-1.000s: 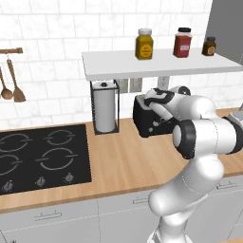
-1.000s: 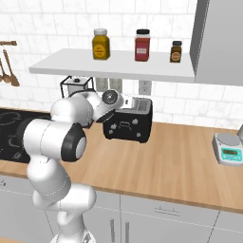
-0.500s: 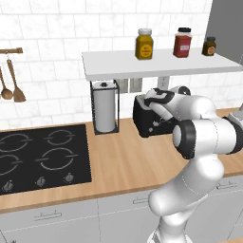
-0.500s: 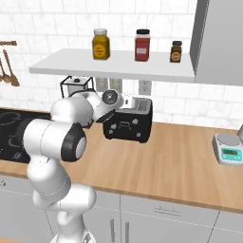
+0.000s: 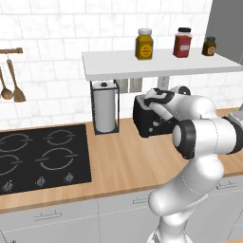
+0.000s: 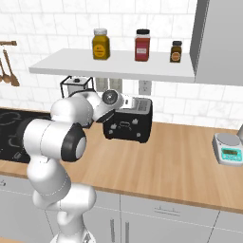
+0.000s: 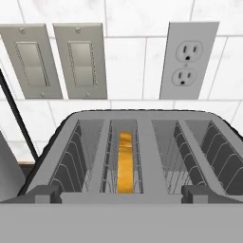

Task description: Start the toaster. Once the lever pops up, take the bread to the plate on the dining counter.

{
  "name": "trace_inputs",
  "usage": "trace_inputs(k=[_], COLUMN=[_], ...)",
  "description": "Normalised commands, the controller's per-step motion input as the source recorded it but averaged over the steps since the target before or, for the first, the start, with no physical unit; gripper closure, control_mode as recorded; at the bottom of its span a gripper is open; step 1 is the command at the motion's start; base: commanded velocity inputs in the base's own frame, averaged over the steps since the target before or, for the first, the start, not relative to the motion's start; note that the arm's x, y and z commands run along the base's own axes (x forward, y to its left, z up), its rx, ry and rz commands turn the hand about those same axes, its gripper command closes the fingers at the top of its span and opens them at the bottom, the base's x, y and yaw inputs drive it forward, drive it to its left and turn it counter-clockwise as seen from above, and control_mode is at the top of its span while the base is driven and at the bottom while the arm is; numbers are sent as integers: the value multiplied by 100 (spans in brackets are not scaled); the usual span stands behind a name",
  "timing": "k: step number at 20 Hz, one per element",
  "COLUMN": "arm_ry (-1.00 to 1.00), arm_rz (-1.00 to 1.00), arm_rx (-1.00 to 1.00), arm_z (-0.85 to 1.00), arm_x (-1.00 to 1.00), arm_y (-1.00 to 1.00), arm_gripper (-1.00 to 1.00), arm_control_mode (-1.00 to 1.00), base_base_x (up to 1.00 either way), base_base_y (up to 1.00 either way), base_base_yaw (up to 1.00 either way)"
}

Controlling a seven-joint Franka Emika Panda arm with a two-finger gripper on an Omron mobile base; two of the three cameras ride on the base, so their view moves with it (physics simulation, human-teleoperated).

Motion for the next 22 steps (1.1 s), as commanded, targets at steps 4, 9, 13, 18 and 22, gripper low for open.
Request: trace_inputs(k=[4,9,13,18,22], arm_ry=[0,0,0,0,0], arm_rz=[0,0,0,0,0], arm_rx=[0,0,0,0,0], arm_z=[0,0,0,0,0], arm_x=[0,0,0,0,0], arm_y=[0,0,0,0,0], arm_gripper=[-100,-100,-100,-100,-100], arm_control_mode=[-100,-100,-100,-100,-100], base_base_x=[0,0,0,0,0], base_base_y=[0,0,0,0,0], base_base_yaw=[0,0,0,0,0])
